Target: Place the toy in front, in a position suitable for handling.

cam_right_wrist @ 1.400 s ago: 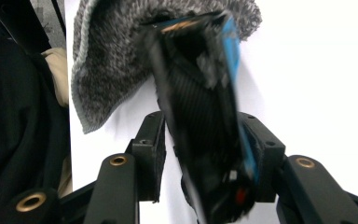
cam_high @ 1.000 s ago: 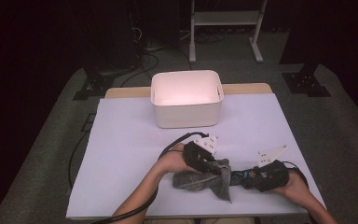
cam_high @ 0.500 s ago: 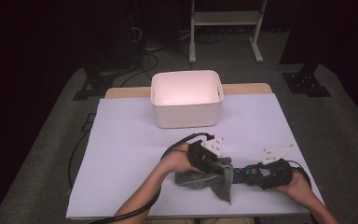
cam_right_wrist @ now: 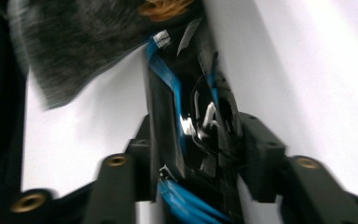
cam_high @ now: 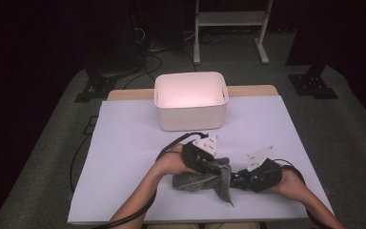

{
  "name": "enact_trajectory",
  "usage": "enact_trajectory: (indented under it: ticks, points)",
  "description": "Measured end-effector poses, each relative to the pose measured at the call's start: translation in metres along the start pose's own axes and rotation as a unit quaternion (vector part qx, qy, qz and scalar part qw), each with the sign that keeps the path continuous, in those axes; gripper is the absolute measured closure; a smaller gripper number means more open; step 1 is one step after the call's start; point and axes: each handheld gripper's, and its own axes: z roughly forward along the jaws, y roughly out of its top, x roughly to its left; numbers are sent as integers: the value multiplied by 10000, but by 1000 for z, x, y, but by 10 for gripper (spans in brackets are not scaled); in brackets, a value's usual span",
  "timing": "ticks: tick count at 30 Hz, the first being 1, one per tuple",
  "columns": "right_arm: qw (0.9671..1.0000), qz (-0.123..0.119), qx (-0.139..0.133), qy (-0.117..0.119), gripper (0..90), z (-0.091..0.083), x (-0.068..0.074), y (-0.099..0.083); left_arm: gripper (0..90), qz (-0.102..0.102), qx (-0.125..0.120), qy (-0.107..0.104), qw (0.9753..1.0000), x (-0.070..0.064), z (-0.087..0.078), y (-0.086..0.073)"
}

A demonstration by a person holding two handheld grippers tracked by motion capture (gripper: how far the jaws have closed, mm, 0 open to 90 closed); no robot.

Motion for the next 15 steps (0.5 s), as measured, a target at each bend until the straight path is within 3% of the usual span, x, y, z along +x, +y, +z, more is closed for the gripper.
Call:
enact_trajectory:
  ticks: [7,15]
  points:
    - [9995,167,-264,78,551,4,-2,1,761,-227,-66,226,9995,-5,-36,-24]
    - [9991,-201,-230,307,550,33,-2,47,761,-273,46,324,9991,-17,-59,-39]
